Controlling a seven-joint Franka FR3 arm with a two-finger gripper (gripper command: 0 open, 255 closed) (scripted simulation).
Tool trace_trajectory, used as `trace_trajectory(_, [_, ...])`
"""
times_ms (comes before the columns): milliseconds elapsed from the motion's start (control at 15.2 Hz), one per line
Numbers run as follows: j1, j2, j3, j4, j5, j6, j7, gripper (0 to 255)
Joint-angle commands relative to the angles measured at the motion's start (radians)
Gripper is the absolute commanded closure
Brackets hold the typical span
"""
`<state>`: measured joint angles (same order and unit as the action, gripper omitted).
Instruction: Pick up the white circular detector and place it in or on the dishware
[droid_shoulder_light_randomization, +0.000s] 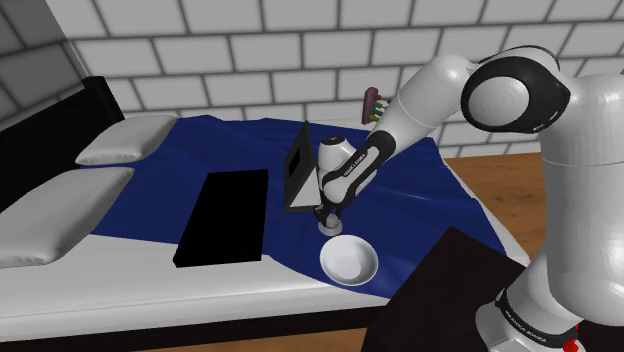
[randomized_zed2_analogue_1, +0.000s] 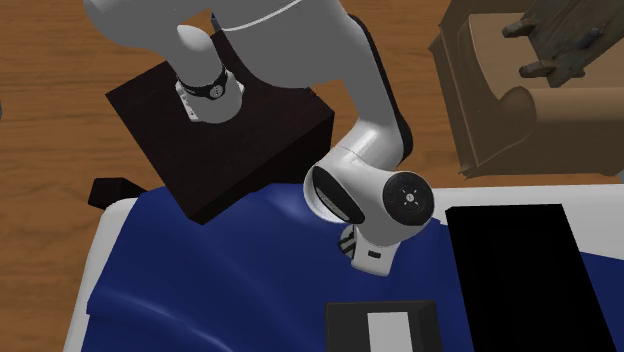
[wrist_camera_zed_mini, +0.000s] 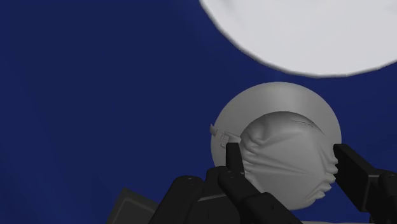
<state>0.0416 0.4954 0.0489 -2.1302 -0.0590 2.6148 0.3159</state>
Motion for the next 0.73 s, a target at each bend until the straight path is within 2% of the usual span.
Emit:
trace_trajectory(0, [-0.001, -0.023, 0.002, -0.003, 0.002, -0.02, -0.001, 255])
trace_trajectory(660, [-0.007, -0.136, 0.01, -0.01, 0.014, -0.126, -0.01, 255])
